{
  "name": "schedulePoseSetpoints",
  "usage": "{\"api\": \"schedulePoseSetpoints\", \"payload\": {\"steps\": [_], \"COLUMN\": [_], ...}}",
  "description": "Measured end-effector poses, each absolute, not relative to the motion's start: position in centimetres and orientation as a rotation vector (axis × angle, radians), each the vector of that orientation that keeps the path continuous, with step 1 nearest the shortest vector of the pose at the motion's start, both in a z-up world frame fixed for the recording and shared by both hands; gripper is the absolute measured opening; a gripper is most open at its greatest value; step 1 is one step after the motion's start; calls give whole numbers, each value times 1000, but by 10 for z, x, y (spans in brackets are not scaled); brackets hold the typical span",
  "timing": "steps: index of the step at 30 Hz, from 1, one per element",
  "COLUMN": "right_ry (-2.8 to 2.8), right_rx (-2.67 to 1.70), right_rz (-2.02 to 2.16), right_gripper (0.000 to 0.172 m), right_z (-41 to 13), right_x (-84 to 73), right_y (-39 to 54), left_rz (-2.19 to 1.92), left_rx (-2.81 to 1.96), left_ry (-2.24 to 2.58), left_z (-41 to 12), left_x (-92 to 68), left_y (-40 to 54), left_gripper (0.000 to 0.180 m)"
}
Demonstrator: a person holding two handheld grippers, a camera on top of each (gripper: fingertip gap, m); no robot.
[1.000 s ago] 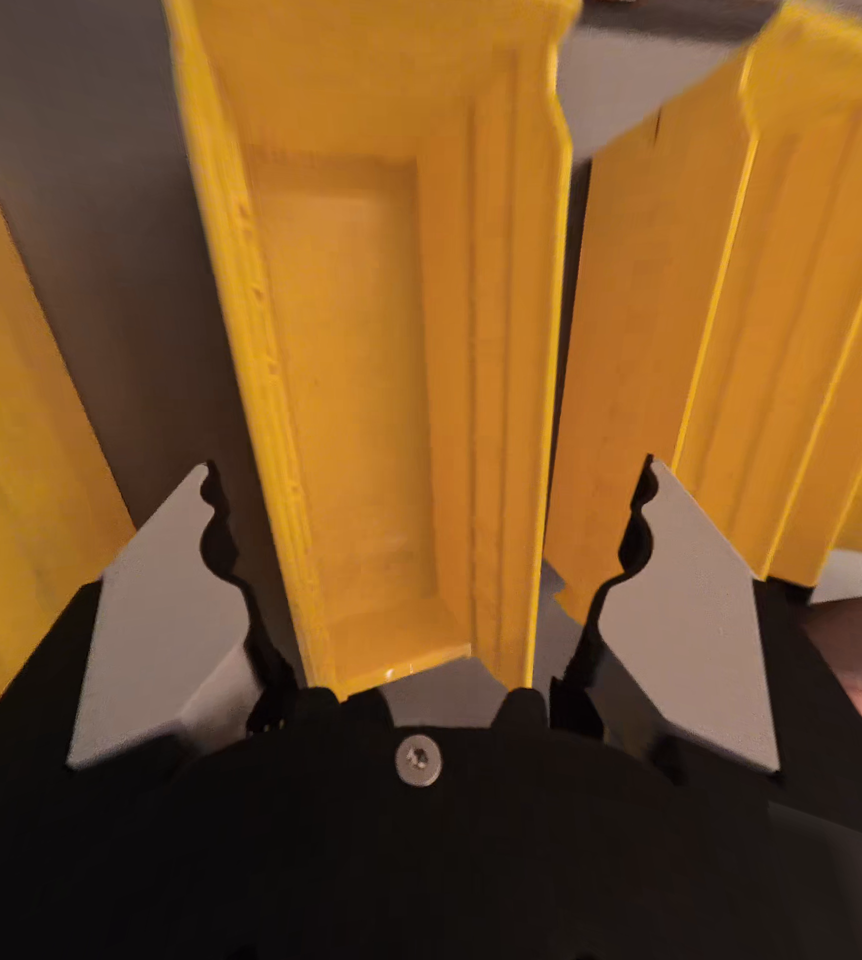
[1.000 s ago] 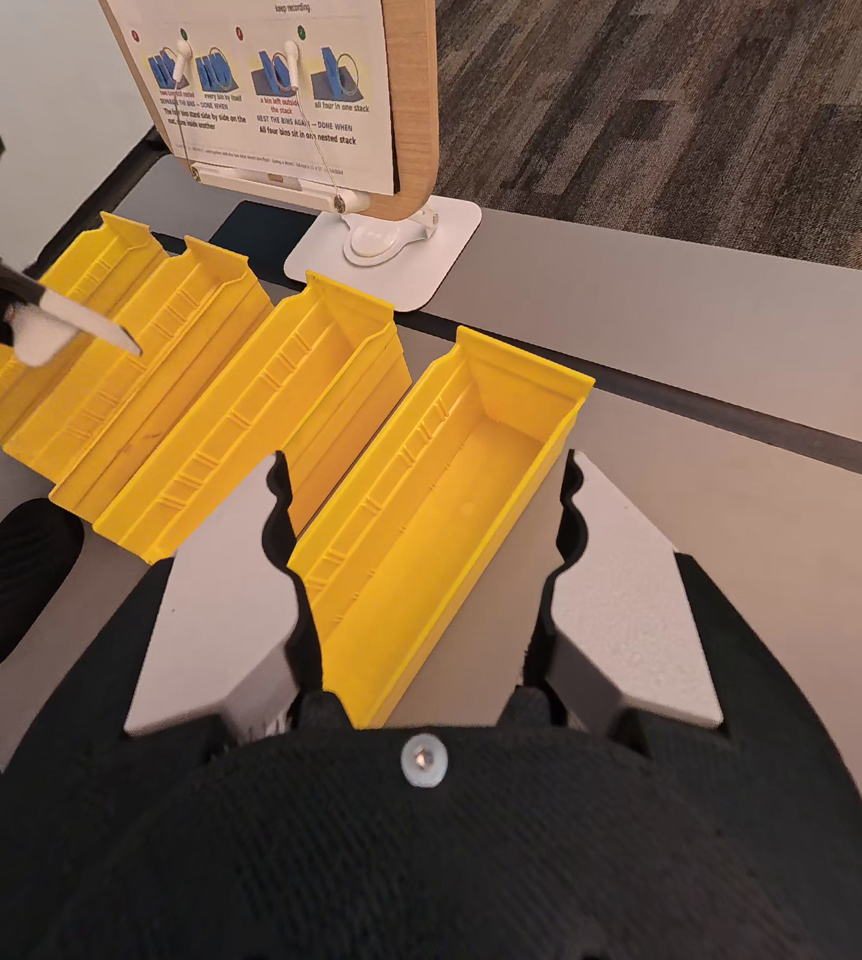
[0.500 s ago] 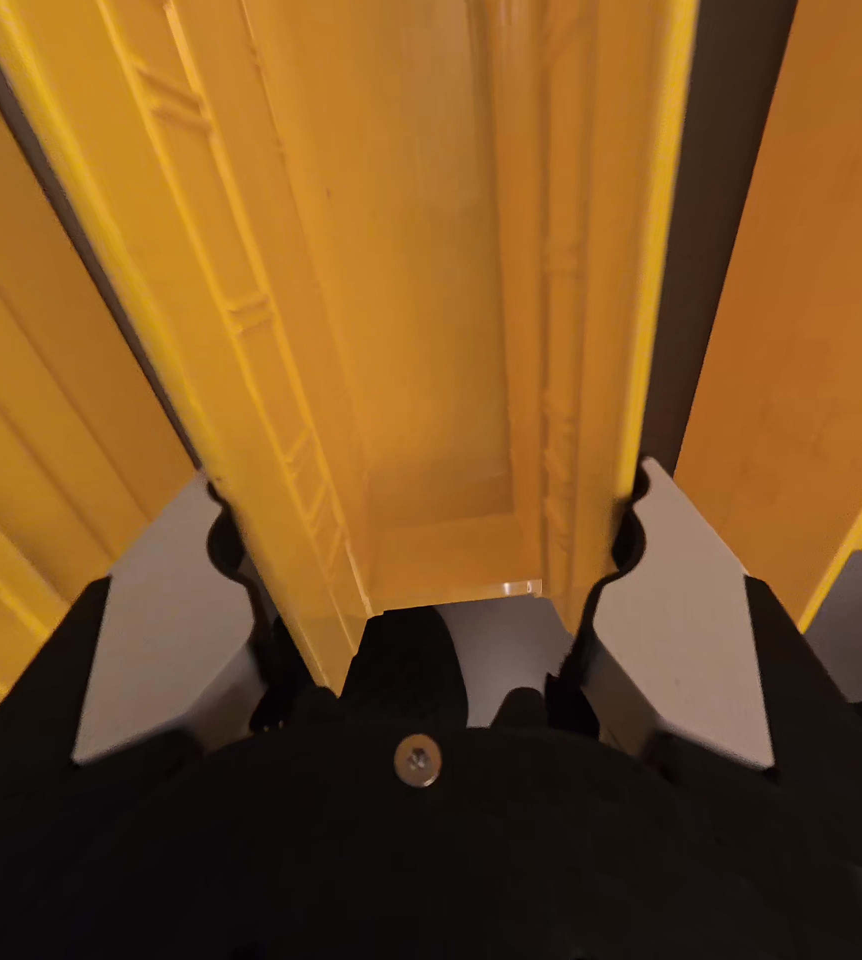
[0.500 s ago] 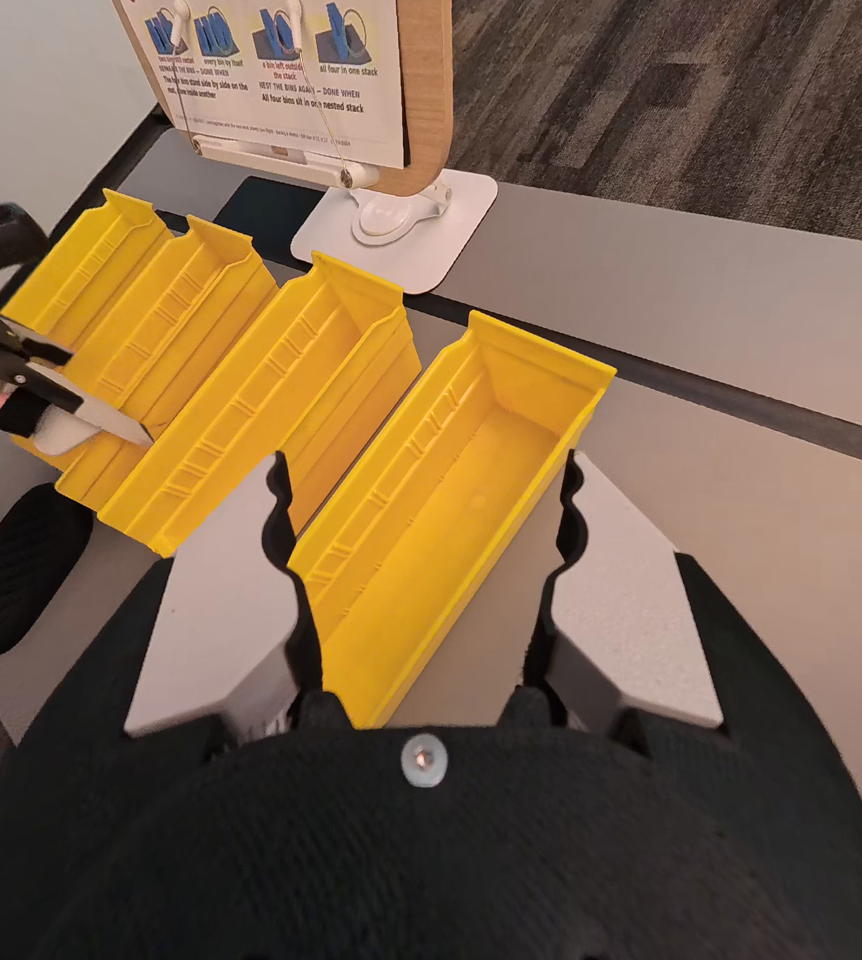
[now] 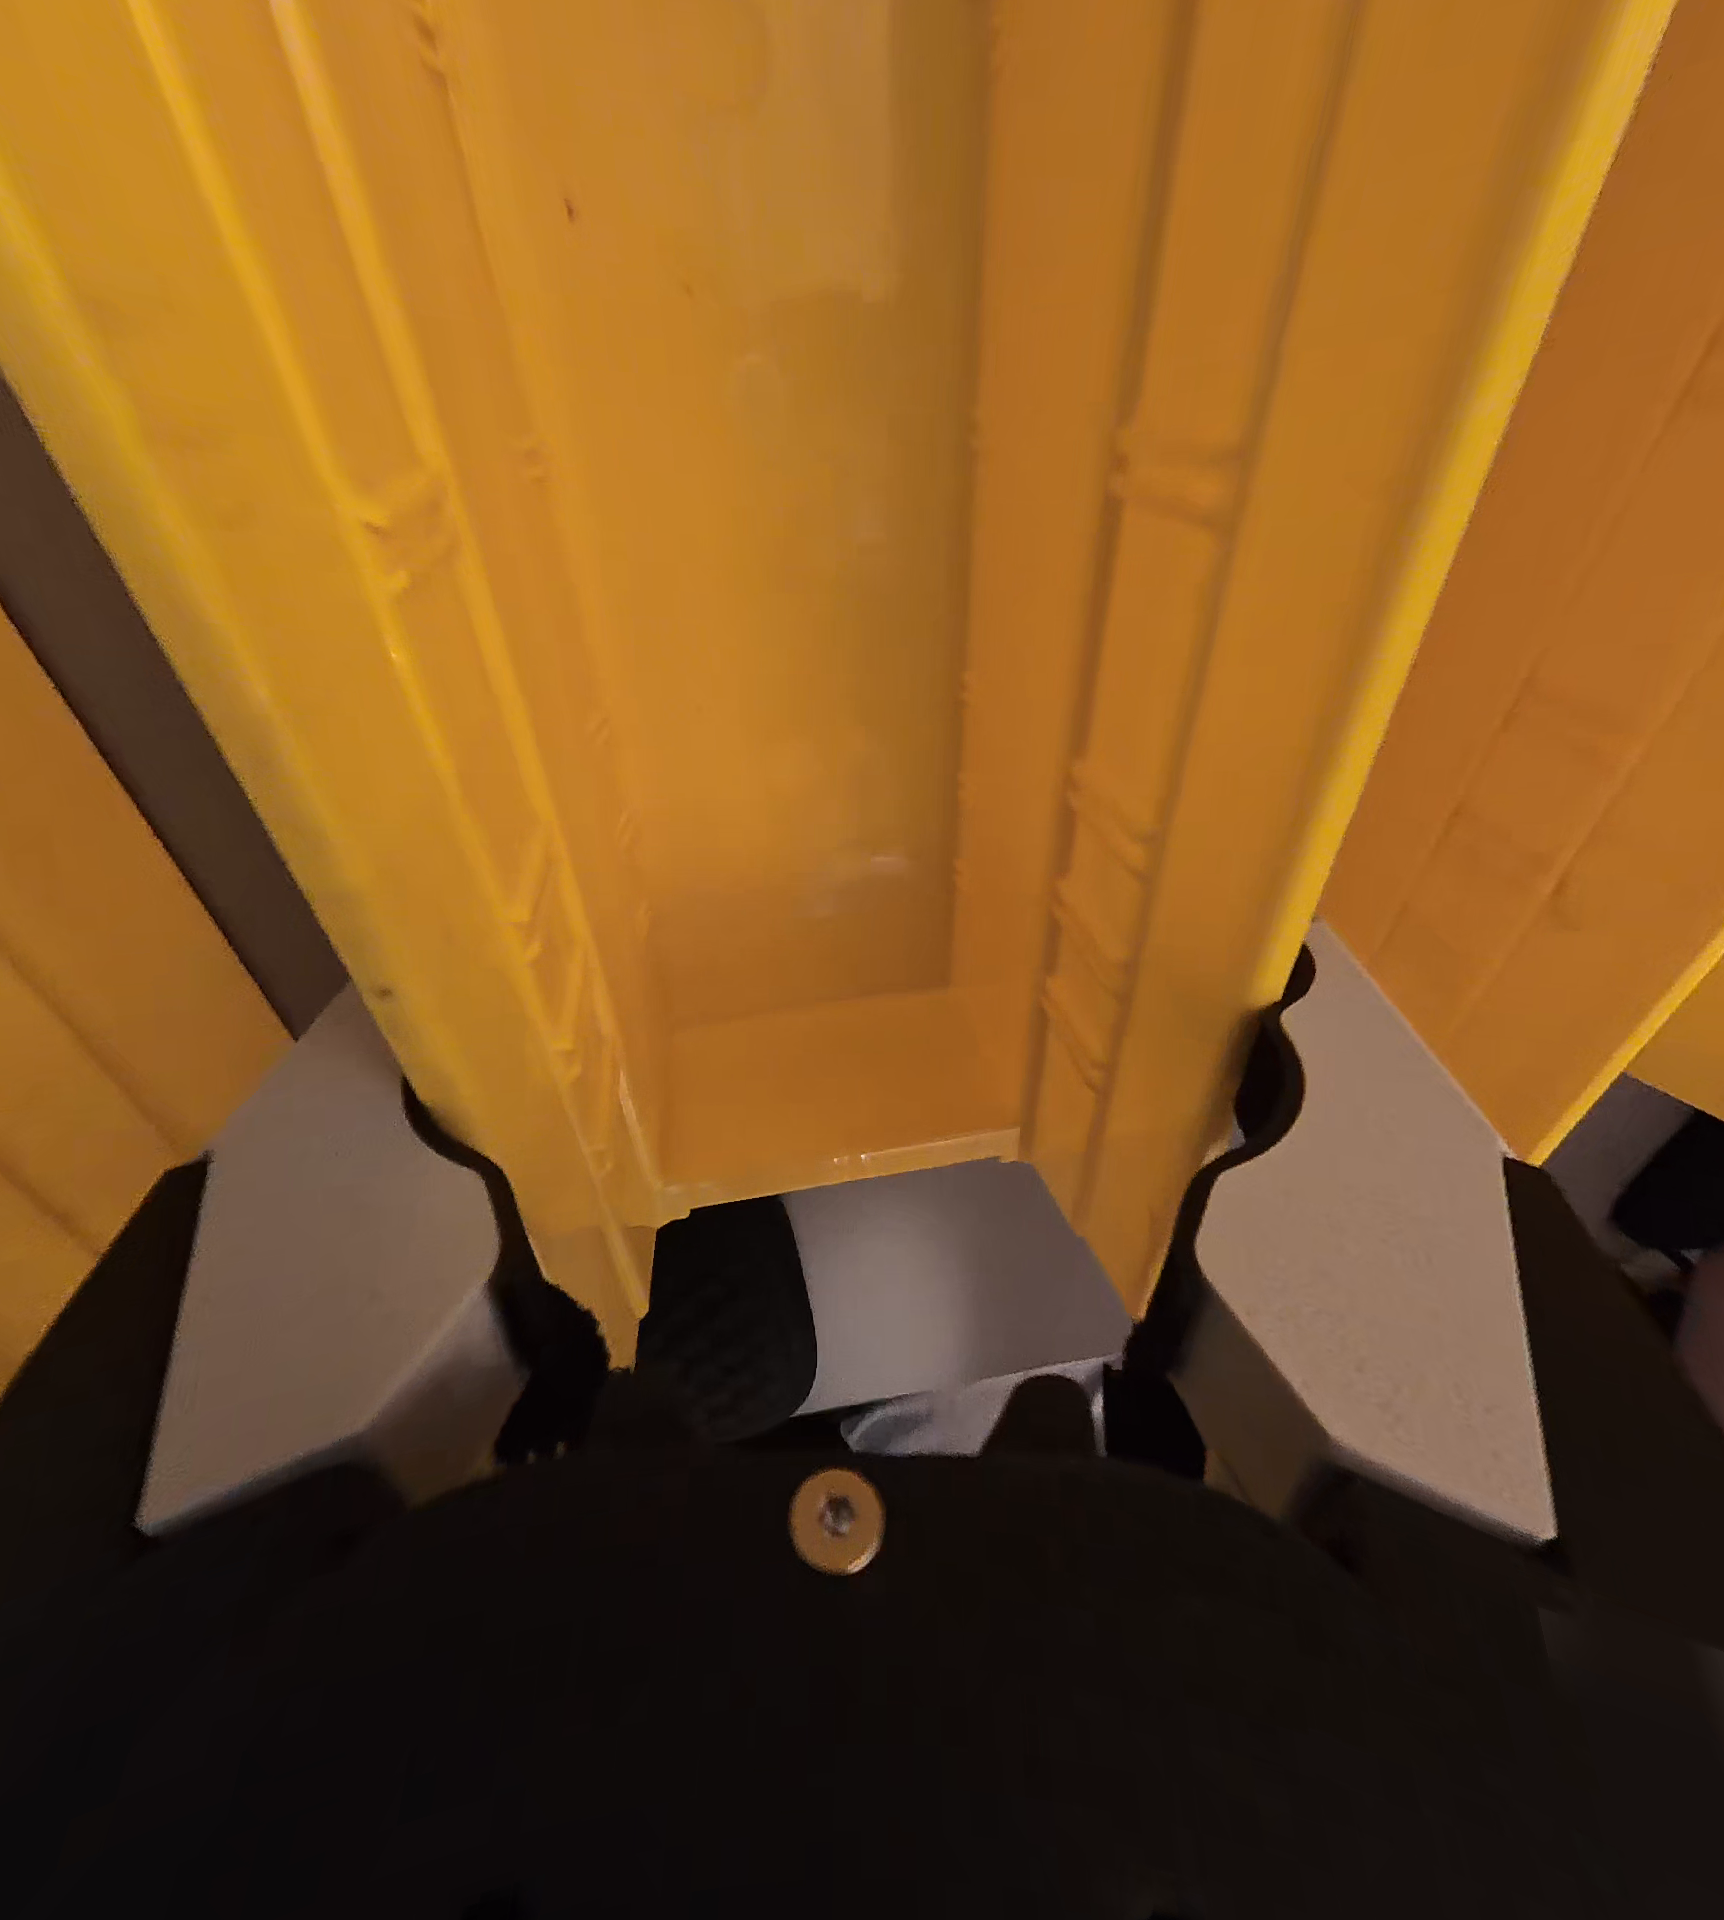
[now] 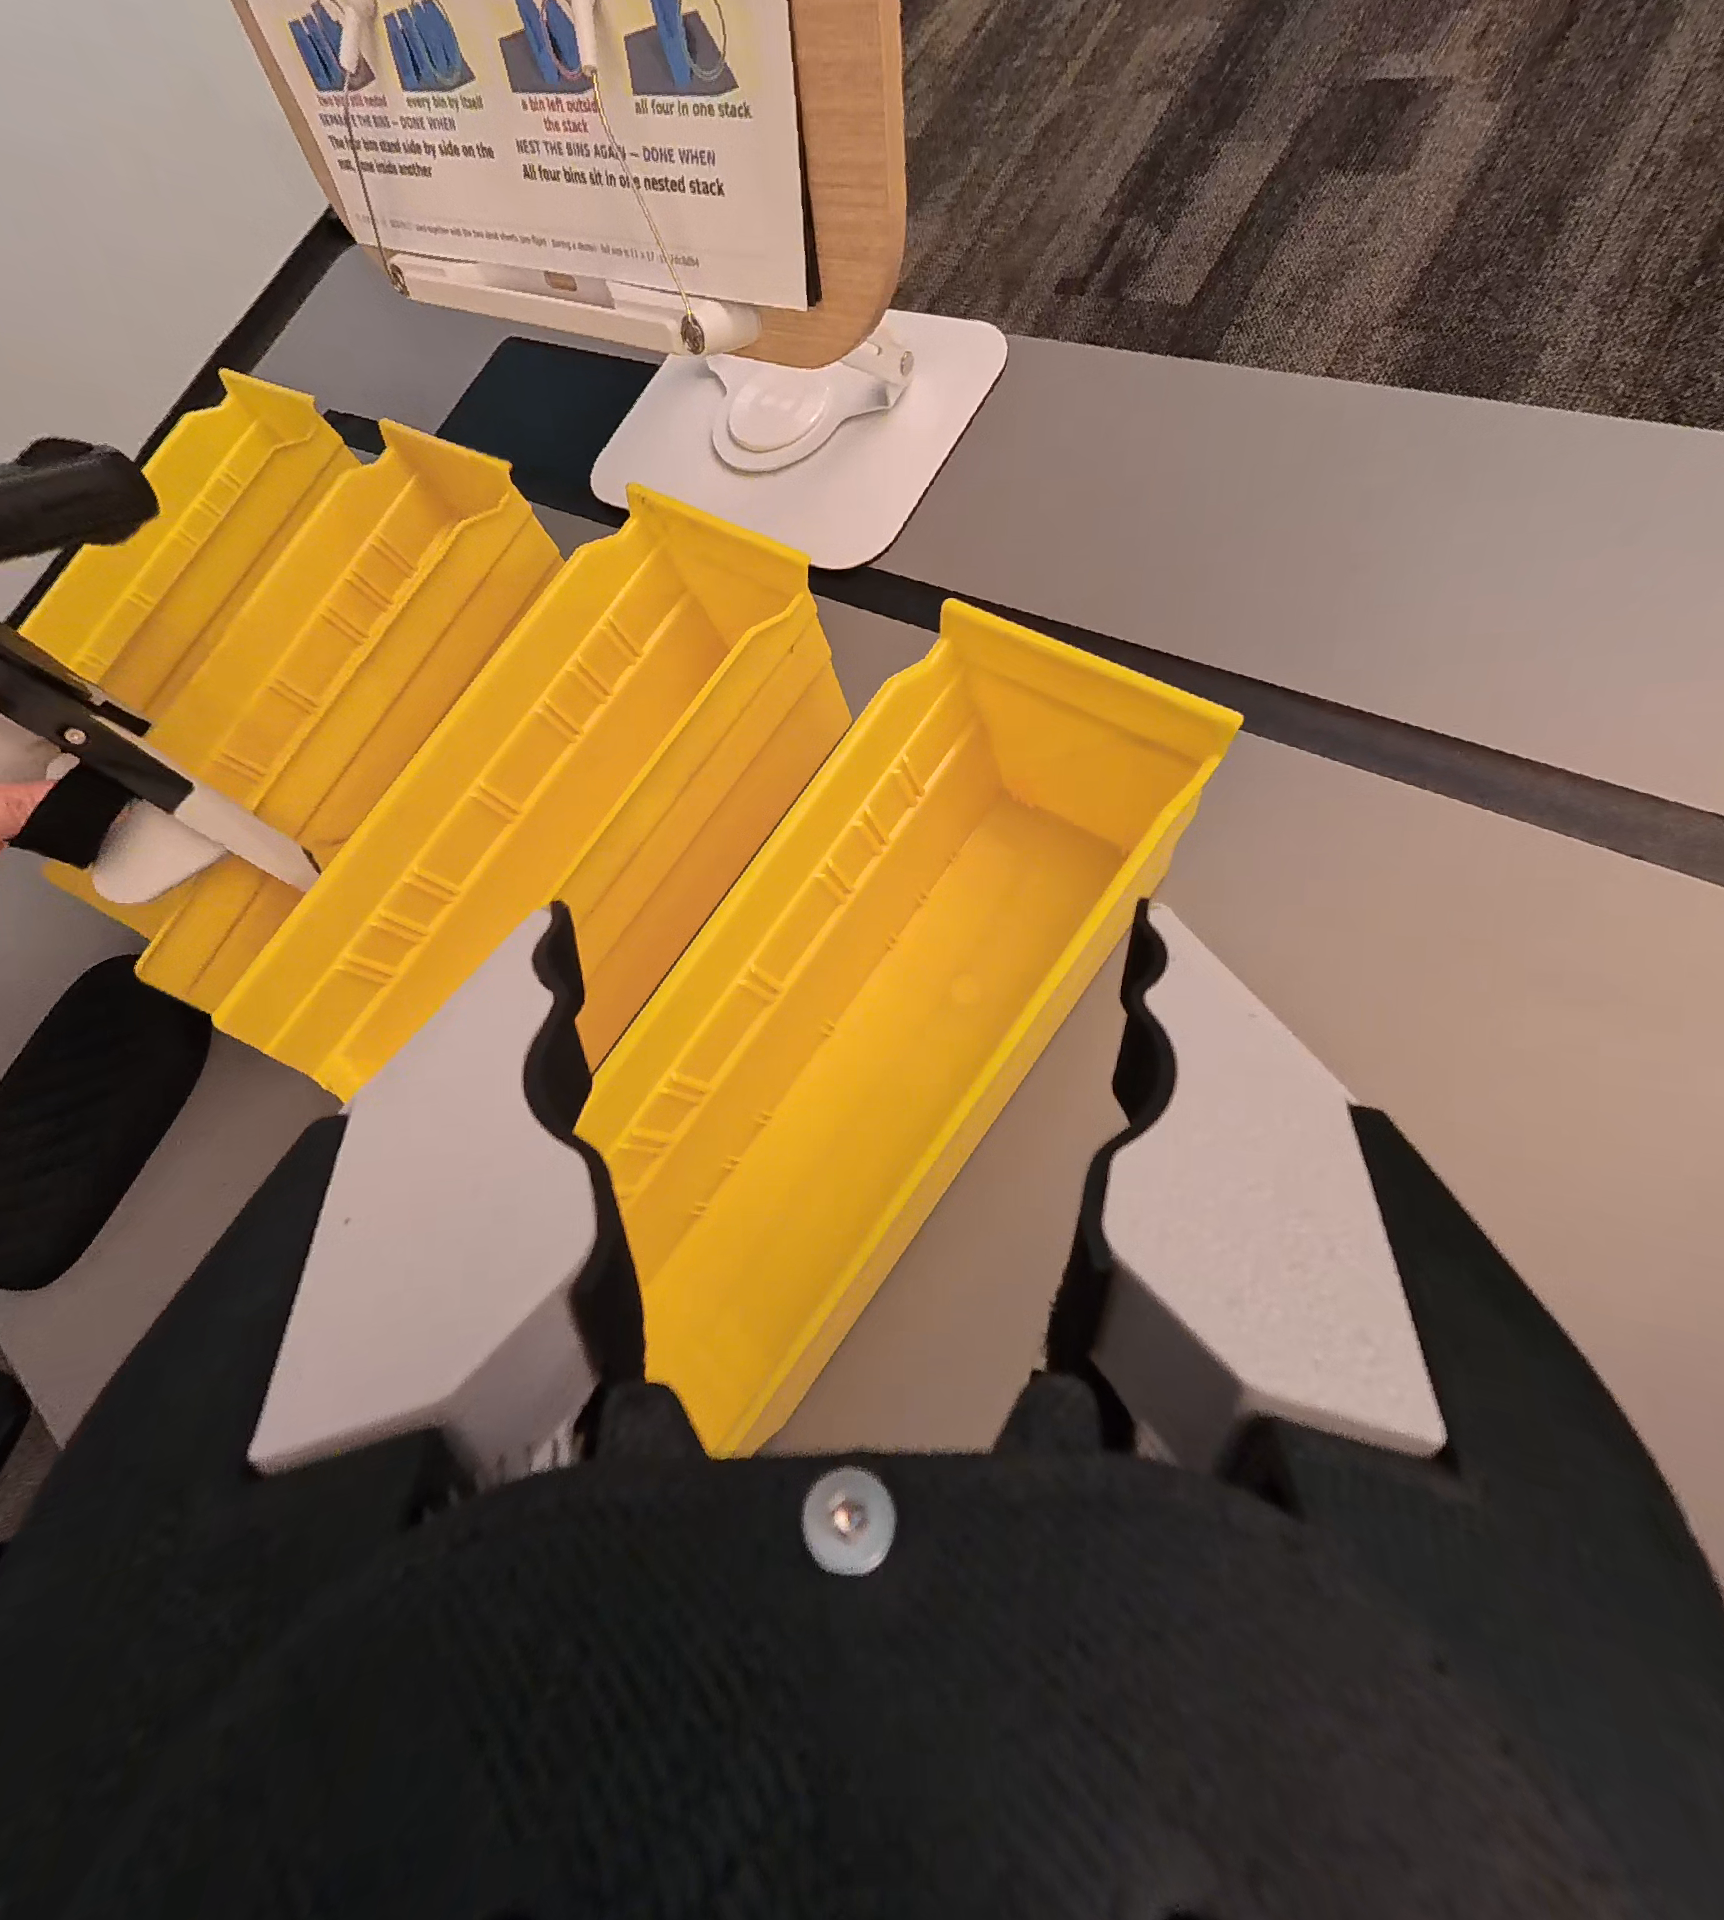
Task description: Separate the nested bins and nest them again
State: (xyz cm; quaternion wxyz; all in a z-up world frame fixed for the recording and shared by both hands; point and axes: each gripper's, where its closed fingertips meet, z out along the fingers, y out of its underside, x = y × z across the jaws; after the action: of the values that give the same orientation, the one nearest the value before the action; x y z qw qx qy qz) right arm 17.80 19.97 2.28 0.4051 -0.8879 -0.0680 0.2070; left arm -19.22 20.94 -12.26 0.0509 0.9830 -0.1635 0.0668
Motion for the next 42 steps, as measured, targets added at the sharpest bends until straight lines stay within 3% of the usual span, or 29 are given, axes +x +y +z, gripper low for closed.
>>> {"api": "schedulePoseSetpoints", "payload": {"steps": [11, 17, 27, 33, 42], "right_ry": [-168, -170, -177, -187, -194], "right_rx": [-2276, -2300, -2293, -2298, -2302], "right_rz": [528, 529, 540, 544, 549], "right_gripper": [105, 105, 105, 105, 105], "right_z": [14, 8, 8, 8, 7], "right_x": [177, 176, 175, 174, 173], "right_y": [201, 202, 203, 202, 202], "left_rz": [-42, -174, -147, -182, -146], "left_rx": [2995, 2951, 2936, 2899, 2908], "left_ry": [-615, -647, -651, -664, -654], "left_z": [-114, -107, -110, -105, -78], "left_x": [-197, -205, -205, -208, -202], "left_y": [213, 213, 216, 215, 220], "left_gripper": [150, 135, 141, 122, 116]}}
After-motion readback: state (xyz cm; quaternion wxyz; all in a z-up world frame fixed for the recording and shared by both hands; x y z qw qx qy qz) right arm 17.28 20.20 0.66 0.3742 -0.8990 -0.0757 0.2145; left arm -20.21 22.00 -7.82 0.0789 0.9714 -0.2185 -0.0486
